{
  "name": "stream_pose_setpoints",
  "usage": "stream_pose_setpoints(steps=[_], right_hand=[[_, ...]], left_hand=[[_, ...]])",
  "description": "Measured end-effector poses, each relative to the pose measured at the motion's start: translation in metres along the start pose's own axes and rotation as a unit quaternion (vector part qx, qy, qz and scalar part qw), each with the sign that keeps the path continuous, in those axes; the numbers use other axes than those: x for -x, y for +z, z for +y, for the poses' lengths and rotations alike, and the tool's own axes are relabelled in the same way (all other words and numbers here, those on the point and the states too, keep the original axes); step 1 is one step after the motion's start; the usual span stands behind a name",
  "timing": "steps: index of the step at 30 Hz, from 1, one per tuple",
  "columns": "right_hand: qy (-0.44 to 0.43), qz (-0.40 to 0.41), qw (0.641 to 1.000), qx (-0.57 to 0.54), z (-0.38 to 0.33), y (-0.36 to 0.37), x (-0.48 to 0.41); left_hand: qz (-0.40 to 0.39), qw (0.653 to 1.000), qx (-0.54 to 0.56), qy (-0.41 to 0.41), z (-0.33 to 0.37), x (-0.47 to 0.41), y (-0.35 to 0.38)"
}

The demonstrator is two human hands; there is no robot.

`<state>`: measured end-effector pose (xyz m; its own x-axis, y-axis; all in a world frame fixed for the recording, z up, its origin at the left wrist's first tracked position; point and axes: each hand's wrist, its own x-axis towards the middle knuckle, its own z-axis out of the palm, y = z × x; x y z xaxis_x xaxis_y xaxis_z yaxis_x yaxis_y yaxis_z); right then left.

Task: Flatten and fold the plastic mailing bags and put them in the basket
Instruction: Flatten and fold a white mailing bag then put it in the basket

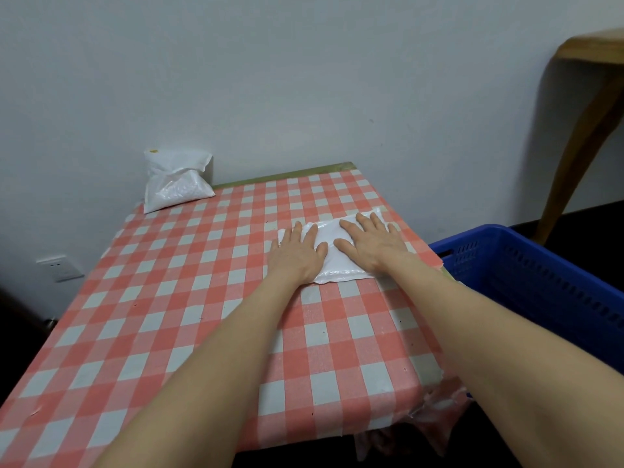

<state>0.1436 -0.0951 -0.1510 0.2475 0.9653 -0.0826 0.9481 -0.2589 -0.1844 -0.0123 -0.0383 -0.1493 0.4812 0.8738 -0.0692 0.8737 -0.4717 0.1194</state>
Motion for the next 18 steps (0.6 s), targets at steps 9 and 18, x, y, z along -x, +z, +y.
stream_pose_setpoints(steps=[9, 18], right_hand=[[-0.010, 0.003, 1.000, 0.001, 0.003, 0.003, -0.007], [0.001, -0.016, 1.000, -0.002, 0.006, -0.016, 0.001]], left_hand=[[0.013, 1.000, -0.003, -0.008, 0.002, -0.002, 0.005], [0.010, 1.000, -0.001, 0.010, 0.005, -0.004, -0.012]])
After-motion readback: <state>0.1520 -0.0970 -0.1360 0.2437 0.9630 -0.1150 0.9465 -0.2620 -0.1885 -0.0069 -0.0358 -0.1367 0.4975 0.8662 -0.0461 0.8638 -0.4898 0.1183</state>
